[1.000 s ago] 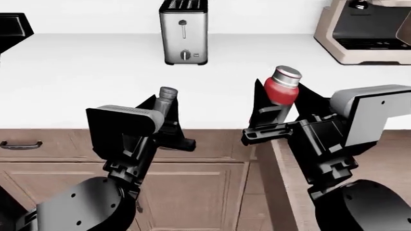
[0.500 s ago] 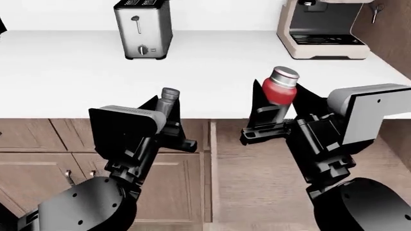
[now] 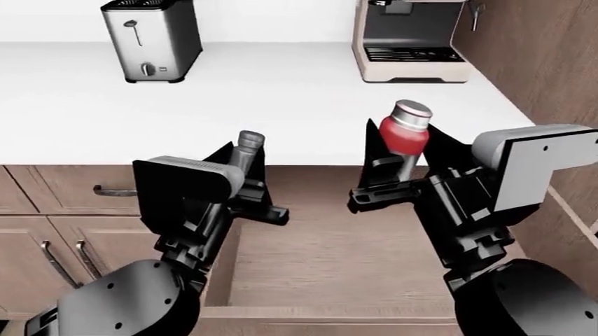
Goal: Pick and place the shaker into the drawer. Then close the cabinet.
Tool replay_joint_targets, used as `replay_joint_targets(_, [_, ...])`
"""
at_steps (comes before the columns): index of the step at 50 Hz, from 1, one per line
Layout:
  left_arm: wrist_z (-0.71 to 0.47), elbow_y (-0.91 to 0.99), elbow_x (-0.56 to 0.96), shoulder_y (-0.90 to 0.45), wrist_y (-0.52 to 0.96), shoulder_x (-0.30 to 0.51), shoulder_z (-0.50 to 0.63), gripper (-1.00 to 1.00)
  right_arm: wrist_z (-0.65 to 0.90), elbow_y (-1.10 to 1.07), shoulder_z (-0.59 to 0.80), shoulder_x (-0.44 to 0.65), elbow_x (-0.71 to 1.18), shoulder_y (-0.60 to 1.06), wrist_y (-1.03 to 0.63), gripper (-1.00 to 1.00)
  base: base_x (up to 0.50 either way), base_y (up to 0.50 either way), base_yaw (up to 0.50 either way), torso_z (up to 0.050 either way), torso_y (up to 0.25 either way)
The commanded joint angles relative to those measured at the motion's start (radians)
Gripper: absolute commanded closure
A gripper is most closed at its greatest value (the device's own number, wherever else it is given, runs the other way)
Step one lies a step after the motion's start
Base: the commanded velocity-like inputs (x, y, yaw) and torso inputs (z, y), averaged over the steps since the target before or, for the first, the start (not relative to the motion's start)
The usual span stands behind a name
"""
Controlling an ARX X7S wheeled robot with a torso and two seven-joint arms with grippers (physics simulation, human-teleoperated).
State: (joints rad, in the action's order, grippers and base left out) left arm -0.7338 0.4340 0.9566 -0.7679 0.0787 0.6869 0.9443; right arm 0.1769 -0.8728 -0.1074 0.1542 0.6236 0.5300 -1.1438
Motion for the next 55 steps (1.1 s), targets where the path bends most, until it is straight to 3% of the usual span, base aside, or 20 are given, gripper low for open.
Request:
replay_joint_targets(1, [0.001, 0.003, 0.004, -0.002, -0.005, -0.002, -0.002, 1.00, 0.001, 0.003, 0.009, 0.008, 0.000, -0.001, 0.009, 1.00, 0.00, -0.50, 0.00, 0.000, 0.000])
replay_joint_targets(13, [0.005, 0.003, 0.004, 0.004, -0.007, -0.003, -0.001, 1.00, 0.006, 0.004, 0.036, 0.024, -0.003, -0.018, 0.027, 1.00, 0.04, -0.49, 0.00, 0.000, 0.001])
replay_joint_targets(20, [0.003, 0.005, 0.003, 0.010, -0.009, -0.001, -0.001, 1.00, 0.005, 0.002, 0.052, 0.033, -0.001, -0.024, 0.035, 1.00, 0.49, -0.15, 0.00, 0.000, 0.000])
replay_joint_targets(27, [0.008, 0.011, 0.010, -0.001, 0.006, 0.000, 0.003, 1.00, 0.008, -0.001, 0.061, 0.049, 0.009, -0.016, 0.019, 1.00, 0.00, 0.00, 0.00, 0.000, 0.002])
replay_joint_targets(31, [0.066, 0.062, 0.076, -0.068, 0.103, 0.039, 0.032, 1.00, 0.038, -0.036, 0.040, 0.072, 0.062, 0.061, -0.108, 1.00, 0.00, 0.00, 0.00, 0.000, 0.000])
replay_joint_targets(36, [0.134, 0.171, 0.212, -0.231, 0.270, 0.104, 0.042, 1.00, 0.091, -0.105, -0.067, 0.082, 0.280, 0.262, -0.424, 1.00, 0.00, 0.00, 0.00, 0.000, 0.000])
replay_joint_targets(39, [0.177, 0.207, 0.291, -0.326, 0.355, 0.124, 0.044, 1.00, 0.342, 0.002, -0.045, 0.214, 0.621, 0.373, -0.425, 1.00, 0.00, 0.00, 0.00, 0.000, 0.000])
replay_joint_targets(42, [0.226, 0.195, 0.319, -0.393, 0.417, 0.143, 0.048, 1.00, 0.471, 0.086, 0.013, 0.315, 0.817, 0.454, -0.419, 1.00, 0.00, 0.00, 0.00, 0.000, 0.000])
replay_joint_targets(47, [0.298, 0.165, 0.375, -0.506, 0.517, 0.158, 0.051, 1.00, 0.531, 0.175, 0.103, 0.419, 0.936, 0.528, -0.409, 1.00, 0.00, 0.00, 0.00, 0.000, 0.000])
replay_joint_targets(55, [0.400, 0.046, 0.302, -0.547, 0.573, 0.150, 0.090, 1.00, 0.474, 0.237, 0.182, 0.530, 0.881, 0.580, -0.392, 1.00, 0.00, 0.00, 0.00, 0.000, 0.000])
